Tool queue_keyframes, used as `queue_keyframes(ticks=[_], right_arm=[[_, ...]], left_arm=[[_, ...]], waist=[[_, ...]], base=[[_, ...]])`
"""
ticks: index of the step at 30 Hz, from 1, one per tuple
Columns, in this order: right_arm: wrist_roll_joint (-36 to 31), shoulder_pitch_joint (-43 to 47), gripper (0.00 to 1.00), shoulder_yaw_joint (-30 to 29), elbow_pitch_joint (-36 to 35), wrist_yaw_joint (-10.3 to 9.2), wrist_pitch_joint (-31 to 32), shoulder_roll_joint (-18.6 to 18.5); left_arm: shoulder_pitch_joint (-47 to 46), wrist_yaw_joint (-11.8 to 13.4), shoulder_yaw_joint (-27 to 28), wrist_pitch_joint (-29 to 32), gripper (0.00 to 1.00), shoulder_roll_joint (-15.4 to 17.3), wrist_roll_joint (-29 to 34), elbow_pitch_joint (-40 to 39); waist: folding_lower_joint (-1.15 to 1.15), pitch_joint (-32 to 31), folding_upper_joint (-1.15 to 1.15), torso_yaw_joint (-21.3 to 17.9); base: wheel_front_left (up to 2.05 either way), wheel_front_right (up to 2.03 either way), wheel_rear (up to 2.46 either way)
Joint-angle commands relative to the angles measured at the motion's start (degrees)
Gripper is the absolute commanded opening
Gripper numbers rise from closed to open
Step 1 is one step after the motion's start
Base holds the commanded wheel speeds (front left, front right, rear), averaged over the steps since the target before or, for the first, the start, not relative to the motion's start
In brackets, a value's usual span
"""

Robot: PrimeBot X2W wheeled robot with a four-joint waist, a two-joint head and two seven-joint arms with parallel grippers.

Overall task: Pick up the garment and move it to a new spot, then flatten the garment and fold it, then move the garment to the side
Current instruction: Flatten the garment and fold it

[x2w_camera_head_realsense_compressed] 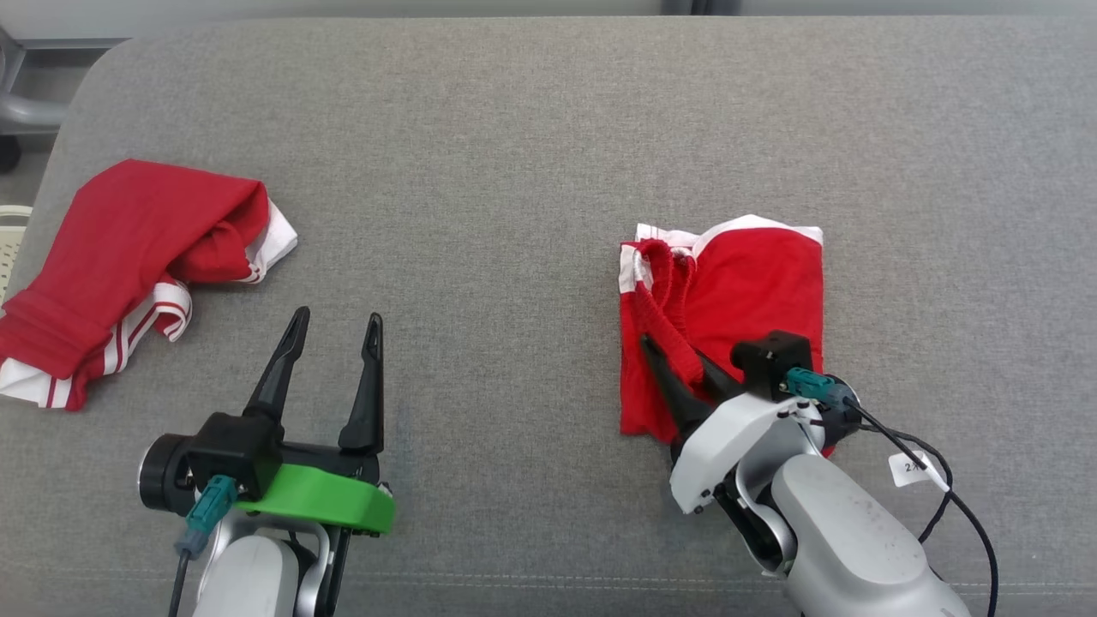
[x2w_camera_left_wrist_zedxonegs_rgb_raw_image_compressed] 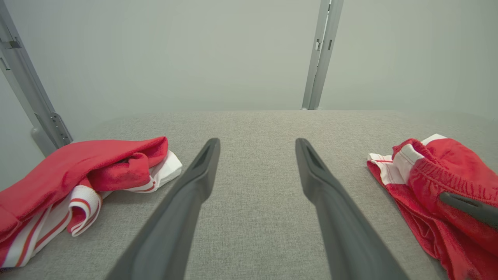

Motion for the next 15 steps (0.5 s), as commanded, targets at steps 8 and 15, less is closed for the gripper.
queue_keyframes(ticks=[8, 15], right_arm=[[2.43, -2.17, 1.00, 6.88, 1.37, -0.02, -3.22, 0.07], [3.68, -0.08, 1.00, 8.62, -6.22, -0.02, -4.80, -0.04]], left_arm=[[-0.56, 0.30, 0.48, 0.00, 1.00, -0.15, -0.18, 0.55], [-0.01, 0.96, 1.34, 0.00, 1.00, 0.85, 0.49, 0.02]], waist=[[0.00, -0.03, 0.00, 0.36], [0.00, -1.37, 0.00, -2.63]], base=[[0.00, 0.00, 0.00], [0.00, 0.00, 0.00]])
